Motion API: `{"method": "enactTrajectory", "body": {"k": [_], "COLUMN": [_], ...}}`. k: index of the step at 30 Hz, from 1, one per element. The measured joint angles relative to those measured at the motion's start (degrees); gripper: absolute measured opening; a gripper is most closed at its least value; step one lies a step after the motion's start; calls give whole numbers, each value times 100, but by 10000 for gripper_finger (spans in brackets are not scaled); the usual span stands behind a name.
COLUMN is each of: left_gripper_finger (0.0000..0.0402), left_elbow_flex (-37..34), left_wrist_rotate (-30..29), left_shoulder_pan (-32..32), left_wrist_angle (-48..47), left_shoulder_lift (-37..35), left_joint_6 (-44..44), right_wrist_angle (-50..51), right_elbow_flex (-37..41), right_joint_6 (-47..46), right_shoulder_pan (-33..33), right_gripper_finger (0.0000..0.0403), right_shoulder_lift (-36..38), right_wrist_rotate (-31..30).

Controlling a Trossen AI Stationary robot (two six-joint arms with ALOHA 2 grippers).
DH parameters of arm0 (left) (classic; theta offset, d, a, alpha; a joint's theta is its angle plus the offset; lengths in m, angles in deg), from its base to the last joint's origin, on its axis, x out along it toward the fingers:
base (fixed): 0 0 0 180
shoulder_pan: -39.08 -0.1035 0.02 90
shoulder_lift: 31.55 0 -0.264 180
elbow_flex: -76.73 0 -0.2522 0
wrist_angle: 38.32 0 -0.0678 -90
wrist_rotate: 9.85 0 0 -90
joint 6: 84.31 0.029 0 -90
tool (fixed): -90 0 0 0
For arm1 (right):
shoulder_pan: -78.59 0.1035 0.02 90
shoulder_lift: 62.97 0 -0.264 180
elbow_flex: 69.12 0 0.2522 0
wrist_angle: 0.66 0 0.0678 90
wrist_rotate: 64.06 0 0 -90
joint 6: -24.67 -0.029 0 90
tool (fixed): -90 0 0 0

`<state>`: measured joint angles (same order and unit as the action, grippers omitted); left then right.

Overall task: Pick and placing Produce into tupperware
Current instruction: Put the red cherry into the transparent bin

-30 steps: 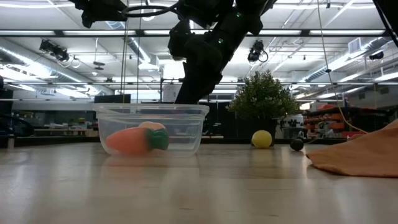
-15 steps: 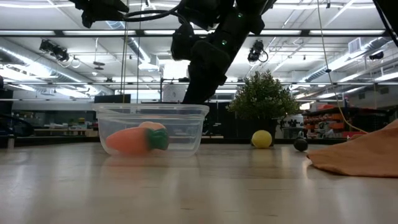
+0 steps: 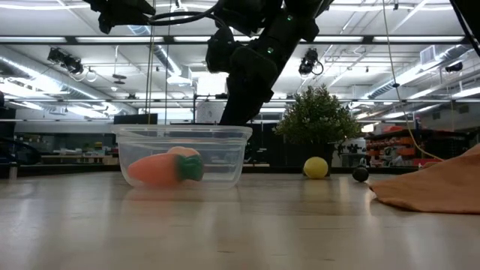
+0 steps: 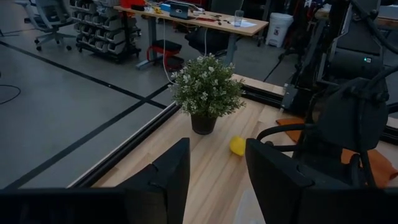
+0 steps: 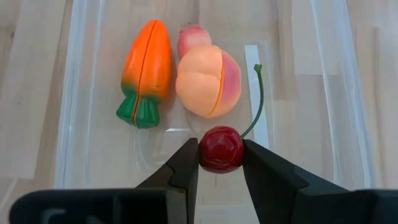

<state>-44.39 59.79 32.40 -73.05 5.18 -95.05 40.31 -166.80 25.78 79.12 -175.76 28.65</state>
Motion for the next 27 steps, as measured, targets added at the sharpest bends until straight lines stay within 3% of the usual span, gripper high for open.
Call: {"method": "enactTrajectory", "body": {"k": [15, 27], "left_gripper_finger": [158, 156], "left_elbow_flex": [2, 2], "left_wrist_rotate": [2, 2], "left_shoulder_pan": [0, -1], "left_wrist_angle": [0, -24], "left_shoulder_lift": [0, 0], "left_joint_6": [0, 0], "right_wrist_angle": [8, 142], "right_elbow_flex": [0, 14], "right_joint_6": [-17, -11], "right_shoulder_pan": [2, 0], "right_gripper_finger": [93, 95], "right_shoulder_lift": [0, 0], "right_wrist_rotate": [509, 483]}}
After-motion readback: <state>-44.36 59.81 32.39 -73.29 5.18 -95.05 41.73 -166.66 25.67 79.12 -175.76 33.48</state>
